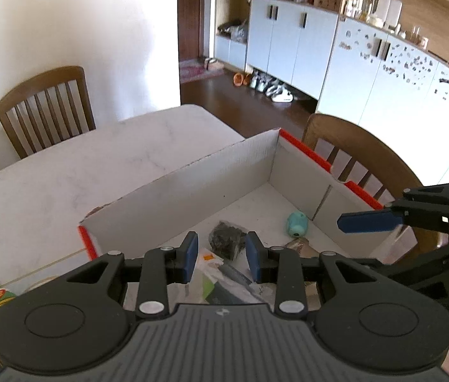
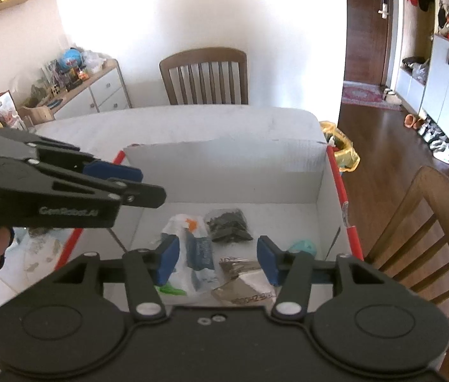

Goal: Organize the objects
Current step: 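Withdraw both grippers from the shoebox back toward the table pile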

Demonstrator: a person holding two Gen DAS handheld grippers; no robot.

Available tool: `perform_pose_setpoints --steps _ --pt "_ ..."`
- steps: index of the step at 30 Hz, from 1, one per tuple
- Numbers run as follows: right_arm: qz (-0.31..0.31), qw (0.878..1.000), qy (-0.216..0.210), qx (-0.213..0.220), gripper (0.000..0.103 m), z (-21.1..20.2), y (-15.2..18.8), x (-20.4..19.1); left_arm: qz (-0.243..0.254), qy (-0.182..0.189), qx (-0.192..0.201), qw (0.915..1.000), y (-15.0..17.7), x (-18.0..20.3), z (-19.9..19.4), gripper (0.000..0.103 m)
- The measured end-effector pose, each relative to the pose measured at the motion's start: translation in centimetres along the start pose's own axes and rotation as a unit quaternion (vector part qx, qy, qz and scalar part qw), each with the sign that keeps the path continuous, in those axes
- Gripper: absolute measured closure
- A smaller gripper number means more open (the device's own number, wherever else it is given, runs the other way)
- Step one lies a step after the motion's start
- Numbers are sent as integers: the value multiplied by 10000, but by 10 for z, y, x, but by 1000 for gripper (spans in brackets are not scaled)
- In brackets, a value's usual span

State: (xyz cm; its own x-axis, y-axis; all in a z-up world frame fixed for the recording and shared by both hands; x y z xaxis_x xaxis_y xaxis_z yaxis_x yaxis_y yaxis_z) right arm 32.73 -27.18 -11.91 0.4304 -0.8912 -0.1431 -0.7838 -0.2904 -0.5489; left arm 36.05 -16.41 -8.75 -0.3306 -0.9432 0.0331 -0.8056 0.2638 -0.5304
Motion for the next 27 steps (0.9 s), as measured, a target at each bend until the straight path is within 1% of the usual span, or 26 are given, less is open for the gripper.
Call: perform_pose_setpoints --steps 3,5,6,7,9,12,14,16,23,26,27 --pt "66 9999 -13 116 47 -9 4 -6 -5 -11 161 9999 10 -2 -18 72" --pt "103 9997 -20 210 44 -15 5 -10 -21 2 291 9996 17 -3 -30 71" --pt "121 9996 -17 264 43 -18 6 -13 -33 3 348 9994 21 -3 -35 68" --pt "137 9994 -15 306 41 -21 7 -16 -61 19 402 9992 24 -4 -40 59" --pt "166 9991 -20 393 40 -27 9 -20 -116 53 502 9987 32 -6 -48 50" --pt "212 9988 -7 444 37 -33 14 -28 -143 82 608 9980 43 -8 -59 50" --pt "258 9985 -32 483 30 -36 16 -33 -171 102 661 9976 50 -10 -66 49" --pt "295 9981 -3 536 28 -39 19 -38 -190 136 709 9972 57 -12 -73 43" --pt "364 9971 19 661 12 -46 28 -61 -297 135 844 9959 83 -27 -93 37" --pt "413 9961 15 784 4 -48 32 -72 -358 112 850 9957 94 -35 -100 30" --pt "425 9956 19 832 4 -50 34 -76 -384 105 859 9955 98 -37 -102 29"
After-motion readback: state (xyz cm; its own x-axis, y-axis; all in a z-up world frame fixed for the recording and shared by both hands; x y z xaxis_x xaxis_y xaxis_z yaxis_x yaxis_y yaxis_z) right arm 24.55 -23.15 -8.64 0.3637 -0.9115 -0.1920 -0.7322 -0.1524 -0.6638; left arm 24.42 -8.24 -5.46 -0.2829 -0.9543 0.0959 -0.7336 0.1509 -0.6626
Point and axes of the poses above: each gripper's, at about its wrist camera, not at the fingertips, and z roughly the way its jaws point, x to its right, y to its underside, the point moved 6 cm from there along z, roughly the way its jaws point, and after that the axes turned 11 degrees about -x, right-handed, at the moved point
